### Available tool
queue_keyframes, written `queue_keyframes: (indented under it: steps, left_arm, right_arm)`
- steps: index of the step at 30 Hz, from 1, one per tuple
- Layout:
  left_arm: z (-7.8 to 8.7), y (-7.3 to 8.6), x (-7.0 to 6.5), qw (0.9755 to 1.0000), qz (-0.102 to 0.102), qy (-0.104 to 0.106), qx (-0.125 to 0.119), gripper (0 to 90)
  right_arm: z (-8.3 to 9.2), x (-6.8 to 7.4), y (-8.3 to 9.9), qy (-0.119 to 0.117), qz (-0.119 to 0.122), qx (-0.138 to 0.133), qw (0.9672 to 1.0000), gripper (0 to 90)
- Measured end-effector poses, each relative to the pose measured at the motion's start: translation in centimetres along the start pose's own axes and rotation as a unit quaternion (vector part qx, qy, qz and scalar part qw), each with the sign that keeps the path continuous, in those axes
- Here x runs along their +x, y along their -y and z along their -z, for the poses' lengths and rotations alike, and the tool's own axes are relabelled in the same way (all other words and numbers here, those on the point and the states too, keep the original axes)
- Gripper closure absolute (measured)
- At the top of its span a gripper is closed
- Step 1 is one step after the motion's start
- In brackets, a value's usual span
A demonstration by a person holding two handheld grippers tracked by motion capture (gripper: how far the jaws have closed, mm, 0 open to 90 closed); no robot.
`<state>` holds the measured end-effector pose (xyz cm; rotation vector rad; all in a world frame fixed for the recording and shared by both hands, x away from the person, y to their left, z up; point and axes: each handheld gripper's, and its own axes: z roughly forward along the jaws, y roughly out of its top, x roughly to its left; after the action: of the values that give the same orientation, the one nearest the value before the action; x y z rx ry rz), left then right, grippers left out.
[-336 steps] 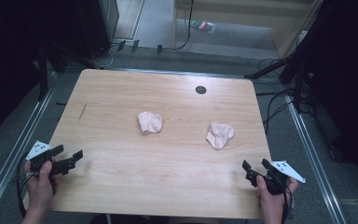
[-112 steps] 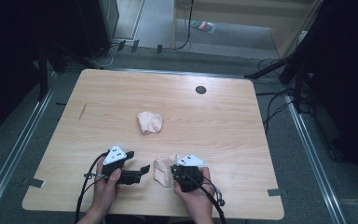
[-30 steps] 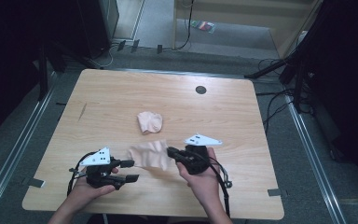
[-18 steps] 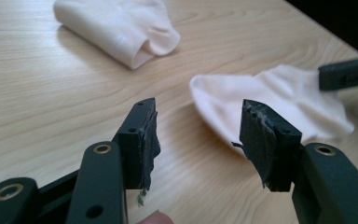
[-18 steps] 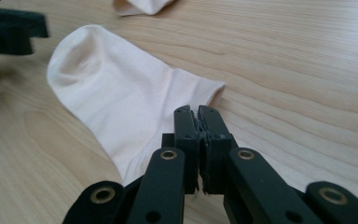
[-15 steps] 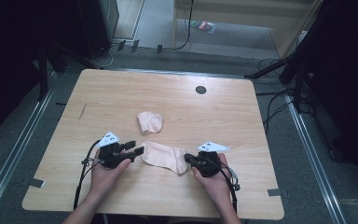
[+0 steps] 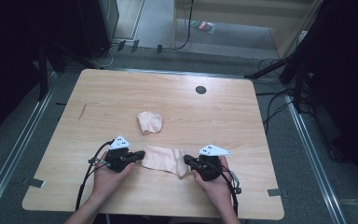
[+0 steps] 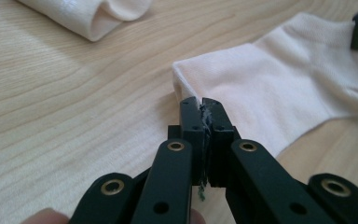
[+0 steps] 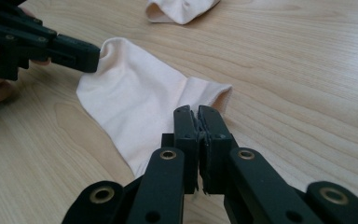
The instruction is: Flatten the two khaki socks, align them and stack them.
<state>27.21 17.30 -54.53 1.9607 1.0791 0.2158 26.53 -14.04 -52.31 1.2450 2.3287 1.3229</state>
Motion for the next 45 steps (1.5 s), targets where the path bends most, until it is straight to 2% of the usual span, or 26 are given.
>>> queue_keyframes:
  steps: [3, 7, 9, 11, 18, 20, 24, 33, 34, 36, 37, 38, 39, 40, 42, 45]
  left_arm:
    - [1.0, 0.5, -0.3, 0.9999, -0.01, -0.001, 0.005, 90.0]
    - [2.3, 1.3, -0.2, 1.0, -0.002, 0.003, 0.005, 90.0]
    - [2.9, 1.6, -0.1, 0.9998, 0.015, 0.015, -0.002, 90.0]
    - [3.2, 1.8, -0.2, 0.9998, 0.012, 0.013, 0.002, 90.0]
    - [3.4, 2.8, -0.6, 0.9995, 0.002, 0.005, 0.031, 90.0]
    - [3.5, 2.9, -0.6, 0.9995, 0.0, -0.003, 0.03, 90.0]
    - [3.7, 3.2, -0.7, 0.9994, -0.005, -0.001, 0.034, 90.0]
    - [3.7, 3.5, -0.9, 0.9994, -0.007, 0.006, 0.034, 90.0]
    - [3.6, 3.6, -0.9, 0.9996, -0.007, 0.009, 0.027, 90.0]
    - [3.4, 3.7, -0.8, 0.9992, 0.0, 0.029, 0.026, 89.7]
    - [3.3, 3.7, -0.6, 0.9991, 0.004, 0.036, 0.024, 85.5]
    - [3.2, 3.6, -0.5, 0.9991, 0.014, 0.038, 0.015, 69.1]
    - [3.3, 3.5, -0.4, 0.9987, 0.021, 0.046, 0.009, 55.6]
    - [3.5, 3.4, -0.2, 0.9985, 0.03, 0.045, -0.009, 49.8]
    - [3.8, 3.2, -0.1, 0.9985, 0.034, 0.024, -0.034, 37.4]
    - [4.1, 3.1, 0.3, 0.9979, 0.033, 0.006, -0.055, 28.3]
  right_arm:
    - [0.6, 0.0, 0.2, -0.002, -0.013, 0.002, 0.9999, 87.8]
    - [1.1, -0.2, 0.6, 0.0, -0.026, 0.013, 0.9996, 88.3]
    - [1.2, -0.3, 0.6, -0.004, -0.028, 0.017, 0.9995, 88.3]
    - [1.2, -0.4, 0.6, -0.003, -0.026, 0.022, 0.9994, 88.3]
    - [0.8, -0.8, 0.6, -0.007, -0.025, 0.037, 0.999, 88.6]
    - [0.7, -0.9, 0.5, -0.009, -0.021, 0.039, 0.999, 88.7]
    - [0.4, -0.8, 0.4, -0.009, -0.014, 0.044, 0.9989, 88.8]
    - [-0.1, -0.7, 0.5, -0.011, -0.005, 0.06, 0.9981, 88.7]
    - [-0.2, -0.6, 0.6, -0.011, -0.004, 0.061, 0.9981, 88.6]
    - [-0.1, -0.6, 0.6, -0.017, 0.002, 0.054, 0.9984, 79.4]
    - [0.0, -0.6, 0.7, -0.016, 0.006, 0.042, 0.999, 70.1]
    - [0.1, -0.6, 0.7, -0.011, 0.018, 0.021, 0.9996, 58.9]
    - [0.2, -0.6, 0.6, -0.009, 0.021, 0.011, 0.9997, 52.7]
    - [0.3, -0.7, 0.6, -0.006, 0.023, 0.005, 0.9997, 48.5]
    - [0.5, -0.6, 0.2, 0.004, 0.012, -0.015, 0.9998, 44.0]
    - [0.5, -0.4, -0.4, 0.011, 0.006, -0.033, 0.9994, 41.5]
